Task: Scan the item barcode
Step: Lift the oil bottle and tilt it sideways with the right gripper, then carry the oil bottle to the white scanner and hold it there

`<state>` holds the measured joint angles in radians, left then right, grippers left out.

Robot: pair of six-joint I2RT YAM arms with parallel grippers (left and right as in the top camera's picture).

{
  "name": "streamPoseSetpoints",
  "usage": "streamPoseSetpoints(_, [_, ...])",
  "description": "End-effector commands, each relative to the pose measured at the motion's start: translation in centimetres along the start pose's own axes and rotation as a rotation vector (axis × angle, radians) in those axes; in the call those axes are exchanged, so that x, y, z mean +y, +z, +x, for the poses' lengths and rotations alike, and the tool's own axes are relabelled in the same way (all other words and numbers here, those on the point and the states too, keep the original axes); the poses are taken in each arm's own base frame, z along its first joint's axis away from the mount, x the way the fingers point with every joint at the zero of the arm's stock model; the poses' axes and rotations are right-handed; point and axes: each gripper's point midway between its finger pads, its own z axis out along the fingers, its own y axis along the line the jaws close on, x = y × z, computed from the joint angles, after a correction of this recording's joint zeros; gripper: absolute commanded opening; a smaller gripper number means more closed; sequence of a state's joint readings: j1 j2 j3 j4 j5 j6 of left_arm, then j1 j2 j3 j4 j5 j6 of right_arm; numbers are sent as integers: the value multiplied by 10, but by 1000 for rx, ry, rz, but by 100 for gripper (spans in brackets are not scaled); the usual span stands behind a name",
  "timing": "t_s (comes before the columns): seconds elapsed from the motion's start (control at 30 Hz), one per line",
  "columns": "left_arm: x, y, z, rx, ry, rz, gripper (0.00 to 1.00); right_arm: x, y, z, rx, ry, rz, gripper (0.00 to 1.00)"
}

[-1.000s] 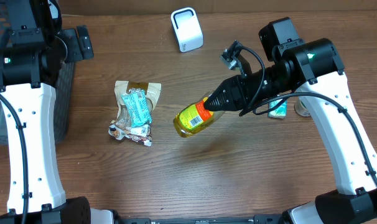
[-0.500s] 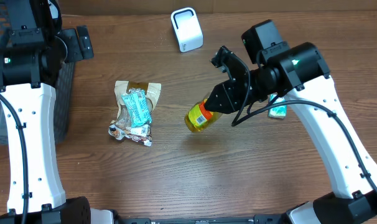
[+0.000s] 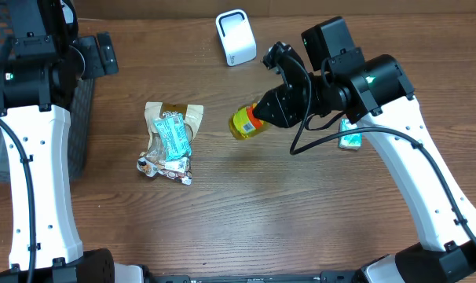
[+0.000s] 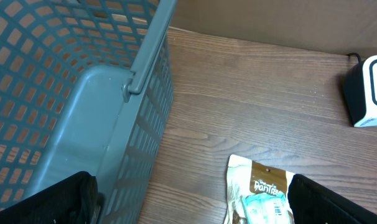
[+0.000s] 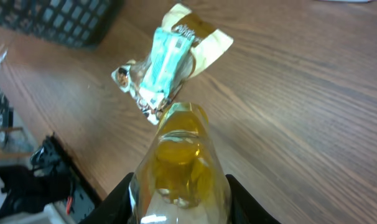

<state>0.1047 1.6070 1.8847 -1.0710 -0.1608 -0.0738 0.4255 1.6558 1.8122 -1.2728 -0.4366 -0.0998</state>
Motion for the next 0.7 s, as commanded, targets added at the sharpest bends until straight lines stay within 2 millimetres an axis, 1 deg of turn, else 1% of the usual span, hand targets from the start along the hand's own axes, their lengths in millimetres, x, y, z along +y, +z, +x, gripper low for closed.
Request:
streamPoseSetpoints(0.0, [-1,1,0,3,16,1,99,-1,-17,-9,-52,9,54,13])
streamPoseSetpoints(0.17, [-1,1,0,3,16,1,100,-7,-36,-33,-130,-6,132,13])
streamPoseSetpoints(0.27, [-1,1,0,3,16,1,100,-22,-39,-45,-157,-33,226,13])
streamPoseSetpoints(0.43, [-1,1,0,3,16,1,100,-53,-20,-64,-167,-117,342,12])
streamPoseSetpoints(0.57, [-1,1,0,3,16,1,100,-76,3,-92,-198,-235,417,11])
streamPoseSetpoints(0.67, [-1,1,0,3,16,1,99,-91,18,-117,-230,-390,498,8])
